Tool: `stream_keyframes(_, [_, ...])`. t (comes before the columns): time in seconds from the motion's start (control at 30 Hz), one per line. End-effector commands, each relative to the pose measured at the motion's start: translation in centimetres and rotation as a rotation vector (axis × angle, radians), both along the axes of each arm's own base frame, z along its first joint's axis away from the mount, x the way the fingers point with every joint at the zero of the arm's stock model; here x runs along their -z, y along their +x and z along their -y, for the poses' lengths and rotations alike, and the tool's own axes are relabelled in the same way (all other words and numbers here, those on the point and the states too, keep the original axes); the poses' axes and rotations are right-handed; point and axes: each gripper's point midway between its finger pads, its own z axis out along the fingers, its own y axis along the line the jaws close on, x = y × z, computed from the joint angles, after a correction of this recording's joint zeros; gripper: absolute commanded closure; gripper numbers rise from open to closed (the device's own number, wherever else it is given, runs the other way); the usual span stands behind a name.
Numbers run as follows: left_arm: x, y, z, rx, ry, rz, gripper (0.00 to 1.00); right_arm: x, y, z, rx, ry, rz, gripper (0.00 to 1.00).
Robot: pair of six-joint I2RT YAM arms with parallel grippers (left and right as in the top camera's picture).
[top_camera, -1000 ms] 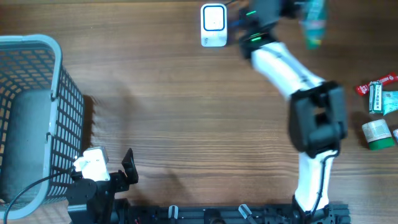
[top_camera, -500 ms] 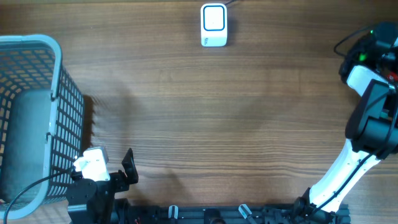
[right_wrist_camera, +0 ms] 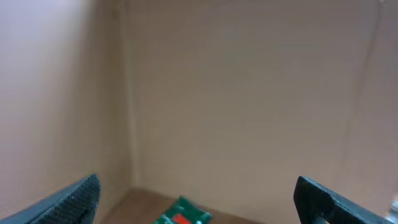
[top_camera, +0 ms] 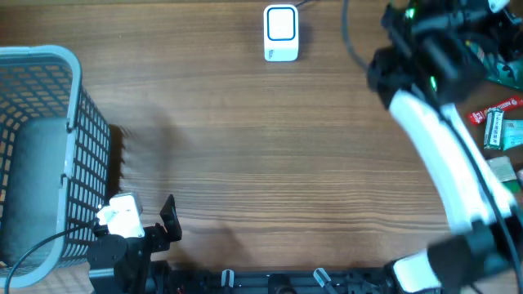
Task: Scan the item barcode
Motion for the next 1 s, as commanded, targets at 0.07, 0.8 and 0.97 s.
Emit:
stream_keyframes(0.07, [0.1, 0.0, 0.1, 0.004, -0.006, 0.005, 0.0, -6.0, -7.1, -4.2, -0.245, -0.128, -0.288, 0.0])
stream_keyframes(0.8, [0.1, 0.0, 0.1, 0.004, -0.006, 0.005, 0.0, -9.2, -14.4, -11.5, -0.818, -0.467, -0.489, 0.0])
stream_keyframes(0.97, [0.1, 0.0, 0.1, 0.004, -0.006, 0.005, 0.0, -15.6, -13.2, -15.3, -0.74, -0.755, -0.138, 0.0])
